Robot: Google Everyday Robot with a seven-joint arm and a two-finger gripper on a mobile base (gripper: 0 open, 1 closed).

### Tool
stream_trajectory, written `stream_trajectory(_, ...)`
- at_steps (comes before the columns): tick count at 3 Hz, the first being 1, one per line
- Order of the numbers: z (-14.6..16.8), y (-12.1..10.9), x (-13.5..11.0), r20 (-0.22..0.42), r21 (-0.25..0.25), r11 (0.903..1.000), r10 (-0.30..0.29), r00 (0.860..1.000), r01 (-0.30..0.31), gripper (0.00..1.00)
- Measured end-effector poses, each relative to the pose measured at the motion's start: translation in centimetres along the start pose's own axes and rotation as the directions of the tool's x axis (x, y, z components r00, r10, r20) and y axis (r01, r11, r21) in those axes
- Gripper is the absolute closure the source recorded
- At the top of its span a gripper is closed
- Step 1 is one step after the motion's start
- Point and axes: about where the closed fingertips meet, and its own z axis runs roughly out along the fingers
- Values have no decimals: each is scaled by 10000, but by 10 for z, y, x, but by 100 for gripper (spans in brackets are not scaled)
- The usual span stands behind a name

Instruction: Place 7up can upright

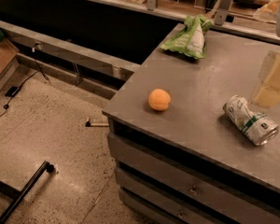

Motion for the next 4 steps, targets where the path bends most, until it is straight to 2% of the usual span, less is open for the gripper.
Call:
stream_trajectory(1,0,0,0,0,2,10000,0,10000,0,0)
stream_trajectory(2,4,-4,1,-528,122,9994,326,9981,-320,0)
stream_trajectory(3,41,-16,22,-2329,144,9872,1581,9596,-1591,0)
stream_trajectory(4,67,-22,40,-3393,356,9662,2520,9063,-2553,0)
